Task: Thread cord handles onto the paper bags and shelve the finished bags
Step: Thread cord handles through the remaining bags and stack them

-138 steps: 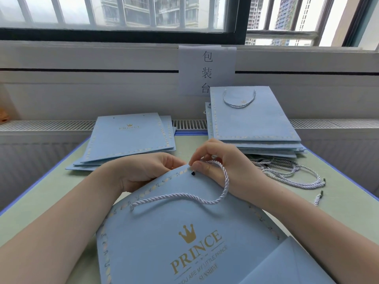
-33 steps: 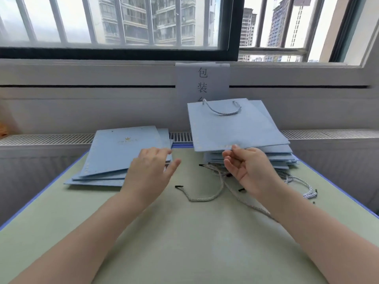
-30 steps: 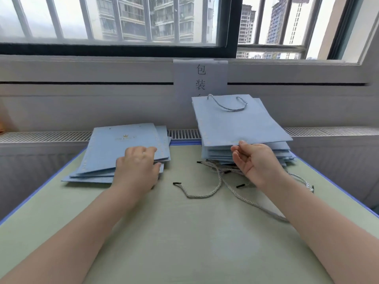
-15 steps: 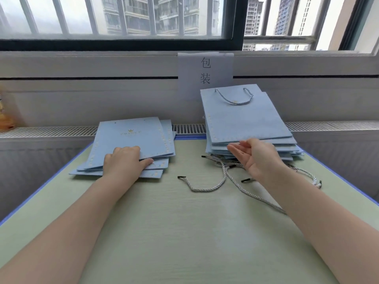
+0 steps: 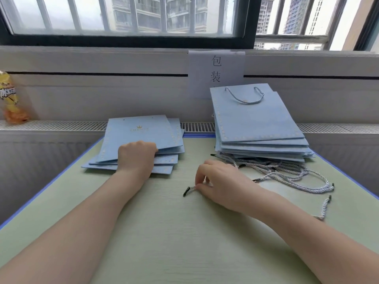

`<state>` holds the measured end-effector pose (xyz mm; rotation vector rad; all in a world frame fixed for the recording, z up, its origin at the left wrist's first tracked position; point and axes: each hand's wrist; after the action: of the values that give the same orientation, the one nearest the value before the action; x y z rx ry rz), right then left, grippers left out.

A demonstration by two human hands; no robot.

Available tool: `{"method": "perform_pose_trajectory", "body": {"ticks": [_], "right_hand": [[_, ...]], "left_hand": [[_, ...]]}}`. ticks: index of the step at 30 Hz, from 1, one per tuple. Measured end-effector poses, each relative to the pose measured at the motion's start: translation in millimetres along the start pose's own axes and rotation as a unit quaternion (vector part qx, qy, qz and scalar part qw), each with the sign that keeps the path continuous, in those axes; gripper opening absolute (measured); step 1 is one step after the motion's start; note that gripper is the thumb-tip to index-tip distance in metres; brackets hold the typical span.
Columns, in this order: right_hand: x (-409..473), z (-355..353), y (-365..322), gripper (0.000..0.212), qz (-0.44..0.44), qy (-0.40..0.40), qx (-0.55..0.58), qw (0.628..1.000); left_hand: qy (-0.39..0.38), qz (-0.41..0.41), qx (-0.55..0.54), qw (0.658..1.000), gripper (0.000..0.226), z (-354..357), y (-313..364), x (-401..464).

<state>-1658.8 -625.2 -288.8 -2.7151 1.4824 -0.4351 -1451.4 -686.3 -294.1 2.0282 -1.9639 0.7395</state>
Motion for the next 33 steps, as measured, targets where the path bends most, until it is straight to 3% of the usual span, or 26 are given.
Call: {"method": "perform_pose_trajectory", "body": {"ticks": [2, 4, 6, 10, 15, 17, 19, 26, 29, 31, 33], "right_hand": [[2, 1, 2, 0.007, 0.042, 0.023, 0.09, 0.995], [4, -1, 6, 0.01, 0.099, 0.056, 0.257, 0.96], [7, -5, 12, 0.014, 0.124, 0.097, 0.335, 0.929], [5, -4, 20, 0.015, 0.134, 0.087, 0.342, 0.926], [4, 2, 19, 0.011, 0.131, 0.054, 0.312, 0.939], [4, 1, 18, 0.012, 0.13, 0.056, 0.311, 0.94], [4, 2, 17, 0.013, 0.127, 0.058, 0.309, 0.941], [6, 1, 16, 0.023, 0.126, 0.083, 0.339, 0.929], [7, -5, 18, 0.032, 0.175, 0.095, 0.455, 0.868], [9, -11, 19, 0.026, 0.199, 0.081, 0.562, 0.799], [10, -19, 20, 0.04, 0.212, 0.052, 0.667, 0.712]], "left_hand": [[0.025, -0.008, -0.049, 0.998, 0.019, 1, -2, -2], [0.083, -0.004, -0.091, 0.992, 0.027, 4, -5, -1], [0.065, 0.024, -0.119, 0.99, 0.013, 10, -6, 0], [-0.072, -0.035, -0.19, 0.978, 0.048, 16, -10, 3], [-0.069, -0.035, -0.167, 0.983, 0.043, 10, -13, 8], [-0.034, -0.029, -0.108, 0.993, 0.042, 9, -11, 7], [0.053, -0.007, -0.077, 0.996, 0.035, 15, -10, 4], [0.281, 0.048, -0.117, 0.951, 0.034, -10, -13, -2], [0.384, 0.064, -0.153, 0.908, 0.037, -45, -8, -5], [0.407, 0.062, -0.171, 0.895, 0.038, -69, 1, -10], [0.411, 0.091, -0.185, 0.888, 0.041, -88, 12, -17]]}}
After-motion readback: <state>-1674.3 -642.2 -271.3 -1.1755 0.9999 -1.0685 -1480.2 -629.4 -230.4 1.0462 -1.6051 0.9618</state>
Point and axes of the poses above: each hand's wrist, its own x-axis towards the middle knuckle, its own z-axis out of the palm, y = z × x, and after that the axes turned 3 degrees about -x, right-handed
